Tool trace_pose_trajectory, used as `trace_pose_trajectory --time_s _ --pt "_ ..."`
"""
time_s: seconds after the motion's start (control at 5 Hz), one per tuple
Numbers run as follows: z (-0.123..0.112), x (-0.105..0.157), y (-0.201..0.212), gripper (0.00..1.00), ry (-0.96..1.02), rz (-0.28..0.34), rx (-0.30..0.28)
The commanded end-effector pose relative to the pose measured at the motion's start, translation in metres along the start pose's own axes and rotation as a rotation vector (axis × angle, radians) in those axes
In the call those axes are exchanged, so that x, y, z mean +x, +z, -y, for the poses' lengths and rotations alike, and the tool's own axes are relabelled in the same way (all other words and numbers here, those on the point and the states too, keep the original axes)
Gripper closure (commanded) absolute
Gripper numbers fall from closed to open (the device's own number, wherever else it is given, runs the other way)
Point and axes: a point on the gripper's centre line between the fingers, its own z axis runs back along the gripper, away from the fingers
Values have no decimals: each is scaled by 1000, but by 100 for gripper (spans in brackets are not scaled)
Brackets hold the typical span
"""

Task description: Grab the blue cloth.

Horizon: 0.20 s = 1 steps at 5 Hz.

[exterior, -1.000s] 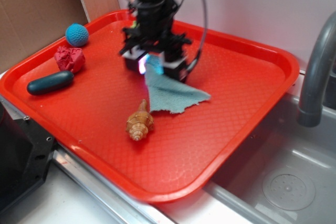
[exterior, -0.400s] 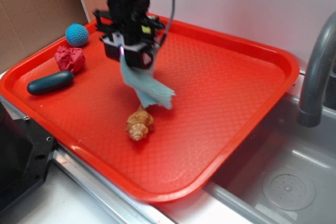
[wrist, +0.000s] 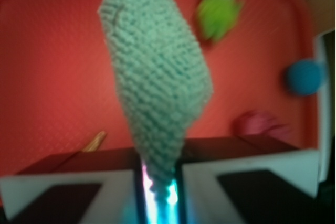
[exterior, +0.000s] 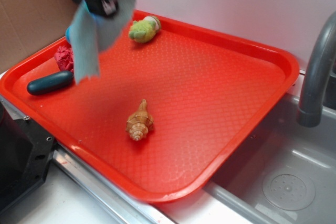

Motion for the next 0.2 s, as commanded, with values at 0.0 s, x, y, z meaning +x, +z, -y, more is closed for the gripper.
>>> trace_pose_trajectory --time_s 0.0 --pt "-3 26 64 100 -1 79 14"
